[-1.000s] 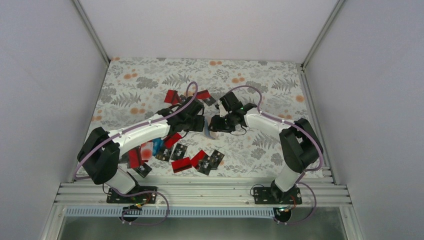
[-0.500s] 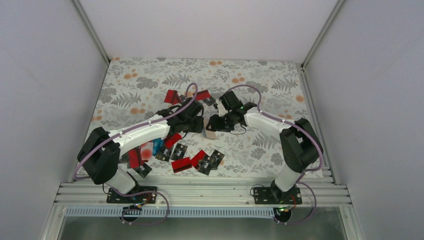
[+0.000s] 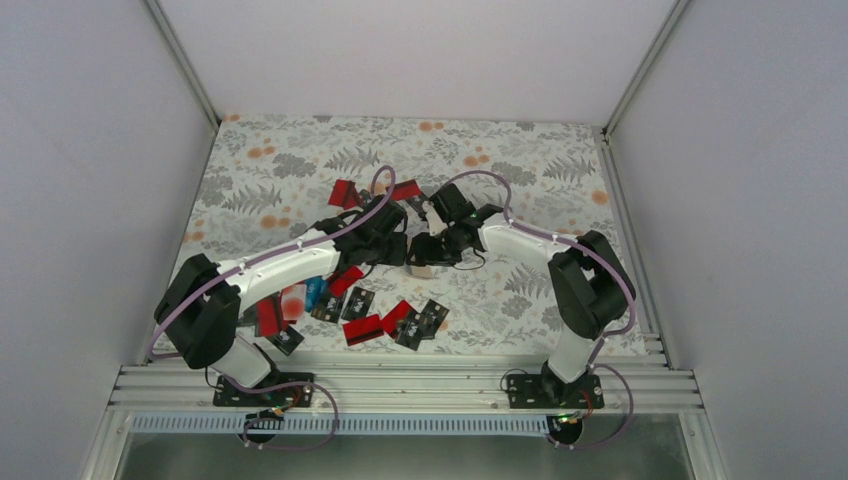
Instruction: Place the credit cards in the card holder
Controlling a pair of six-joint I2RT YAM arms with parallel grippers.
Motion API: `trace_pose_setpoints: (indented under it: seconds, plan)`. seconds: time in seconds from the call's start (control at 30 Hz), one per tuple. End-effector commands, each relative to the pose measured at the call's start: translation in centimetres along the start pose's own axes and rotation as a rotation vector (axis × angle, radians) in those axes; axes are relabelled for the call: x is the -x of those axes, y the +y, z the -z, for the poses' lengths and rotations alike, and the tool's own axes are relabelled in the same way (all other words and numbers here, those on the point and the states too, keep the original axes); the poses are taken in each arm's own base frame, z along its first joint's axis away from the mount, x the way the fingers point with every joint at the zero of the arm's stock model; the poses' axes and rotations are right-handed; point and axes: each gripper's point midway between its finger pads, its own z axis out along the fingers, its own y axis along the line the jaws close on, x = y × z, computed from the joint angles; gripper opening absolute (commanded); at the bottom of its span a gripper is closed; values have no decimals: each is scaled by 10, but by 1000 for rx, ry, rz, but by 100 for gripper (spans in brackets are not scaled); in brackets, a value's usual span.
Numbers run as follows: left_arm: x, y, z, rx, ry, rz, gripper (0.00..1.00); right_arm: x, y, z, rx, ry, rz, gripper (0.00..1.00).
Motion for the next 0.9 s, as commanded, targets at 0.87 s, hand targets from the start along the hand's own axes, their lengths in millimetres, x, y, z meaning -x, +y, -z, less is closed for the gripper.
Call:
trace_pose_setpoints:
  seconds: [0.87]
  plan:
    - [-3,5,3,16,-6,7,2,16,-13,11,-184,-63,40,37]
